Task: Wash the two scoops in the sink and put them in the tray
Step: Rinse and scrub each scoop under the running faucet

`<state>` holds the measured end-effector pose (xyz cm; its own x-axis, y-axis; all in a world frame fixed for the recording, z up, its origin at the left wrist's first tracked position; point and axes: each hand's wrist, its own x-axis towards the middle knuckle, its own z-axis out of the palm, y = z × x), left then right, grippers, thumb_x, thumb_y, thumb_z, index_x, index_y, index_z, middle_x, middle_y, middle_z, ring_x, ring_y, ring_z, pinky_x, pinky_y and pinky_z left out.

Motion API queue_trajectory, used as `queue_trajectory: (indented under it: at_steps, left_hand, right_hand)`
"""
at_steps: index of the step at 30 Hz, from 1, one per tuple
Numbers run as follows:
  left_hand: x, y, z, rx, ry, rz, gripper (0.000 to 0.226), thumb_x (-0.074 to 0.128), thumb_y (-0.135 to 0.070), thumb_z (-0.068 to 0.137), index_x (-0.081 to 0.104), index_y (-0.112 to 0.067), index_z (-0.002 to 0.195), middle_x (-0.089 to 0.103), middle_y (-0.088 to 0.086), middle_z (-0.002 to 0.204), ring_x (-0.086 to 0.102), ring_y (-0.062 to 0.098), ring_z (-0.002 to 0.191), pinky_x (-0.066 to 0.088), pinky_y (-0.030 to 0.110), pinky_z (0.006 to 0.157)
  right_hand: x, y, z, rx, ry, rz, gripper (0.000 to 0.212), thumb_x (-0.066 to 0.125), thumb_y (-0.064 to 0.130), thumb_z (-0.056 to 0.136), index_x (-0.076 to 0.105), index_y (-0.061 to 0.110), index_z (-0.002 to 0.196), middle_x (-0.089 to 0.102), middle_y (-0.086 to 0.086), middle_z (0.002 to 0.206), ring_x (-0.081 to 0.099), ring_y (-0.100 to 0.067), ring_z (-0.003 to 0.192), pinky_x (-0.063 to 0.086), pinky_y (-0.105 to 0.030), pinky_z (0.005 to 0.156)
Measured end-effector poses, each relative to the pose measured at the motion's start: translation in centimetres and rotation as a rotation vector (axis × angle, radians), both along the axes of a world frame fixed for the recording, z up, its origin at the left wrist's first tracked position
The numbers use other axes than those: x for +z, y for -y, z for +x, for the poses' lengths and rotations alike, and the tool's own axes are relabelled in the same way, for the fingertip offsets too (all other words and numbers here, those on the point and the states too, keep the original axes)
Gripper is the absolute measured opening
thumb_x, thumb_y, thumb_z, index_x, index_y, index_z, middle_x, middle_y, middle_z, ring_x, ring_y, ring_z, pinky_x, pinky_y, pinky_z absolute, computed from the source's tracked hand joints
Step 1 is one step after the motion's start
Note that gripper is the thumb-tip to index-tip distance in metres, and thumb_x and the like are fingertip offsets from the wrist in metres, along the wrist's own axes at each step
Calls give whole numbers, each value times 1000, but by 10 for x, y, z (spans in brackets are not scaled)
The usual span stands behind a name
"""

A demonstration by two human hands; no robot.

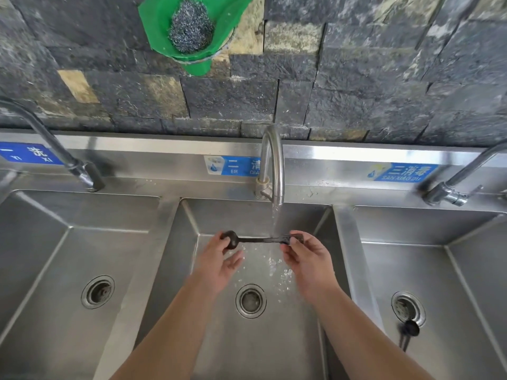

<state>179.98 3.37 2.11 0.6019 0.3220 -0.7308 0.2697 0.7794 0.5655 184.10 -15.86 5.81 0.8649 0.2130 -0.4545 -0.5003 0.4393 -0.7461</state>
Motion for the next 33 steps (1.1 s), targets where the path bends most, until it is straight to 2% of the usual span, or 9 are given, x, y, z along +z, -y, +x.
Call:
queue_trajectory:
  at_steps: [5,8,11,14,16,19,26,30,33]
  left_hand:
    - [1,39,17,-118,73,-60,11,58,-11,93,59,-15,104,67,11,98,73,25,70,55,26,49]
    - [5,62,27,-174,148,-97,11,51,0,94,60,-5,97,66,14,94,71,19,72,57,21,56]
    - [8,89,27,-283,132,-118,13,51,5,92,61,3,101,67,15,91,66,17,73,56,19,55]
    - [10,116,22,-329,81,-212,15,51,3,93,57,11,104,71,19,87,70,20,72,58,22,57]
    - [12,136,20,-388,61,-251,14,54,-2,94,59,6,104,72,16,81,71,19,68,57,23,52]
    - [14,168,15,-549,38,-254,6,60,-8,92,64,-4,93,72,9,79,71,17,68,53,23,46]
    - [4,246,24,-677,76,-369,16,51,-5,94,63,5,101,72,12,76,69,17,61,54,25,50]
    - [-4,291,30,-681,124,-473,23,41,0,94,64,1,90,70,17,86,67,21,68,57,29,61]
    - [-12,325,40,-786,129,-343,21,36,0,96,56,-5,99,67,11,82,64,20,68,55,30,66]
  right_hand:
    - [7,41,-23,84,232,-84,18,66,-4,82,75,11,87,75,-8,89,71,-21,87,56,-28,80]
    - [6,66,-35,137,478,-298,26,69,-7,81,78,17,88,76,-4,96,69,-17,91,54,-26,85]
    - [6,89,-49,212,732,-463,11,71,6,82,73,12,91,73,-3,100,68,-18,91,54,-29,82]
    - [5,112,-58,312,1049,-794,15,69,0,78,71,9,90,72,0,104,68,-16,99,54,-35,82]
    - [9,124,-63,368,1205,-969,21,64,-8,75,70,6,91,71,-4,109,66,-19,102,53,-33,85]
    - [16,145,-70,433,1331,-1090,26,50,-13,71,66,2,85,70,-9,109,62,-27,92,51,-32,83]
    - [6,203,-85,342,1346,-1329,26,44,-4,75,65,12,70,72,1,113,64,-27,91,51,-33,75]
    - [-11,243,-94,344,1198,-1281,39,44,-3,69,72,16,88,71,5,117,60,-22,102,52,-33,83]
    - [-23,275,-96,313,965,-1195,48,46,4,62,72,18,100,72,6,109,62,-14,103,54,-31,83]
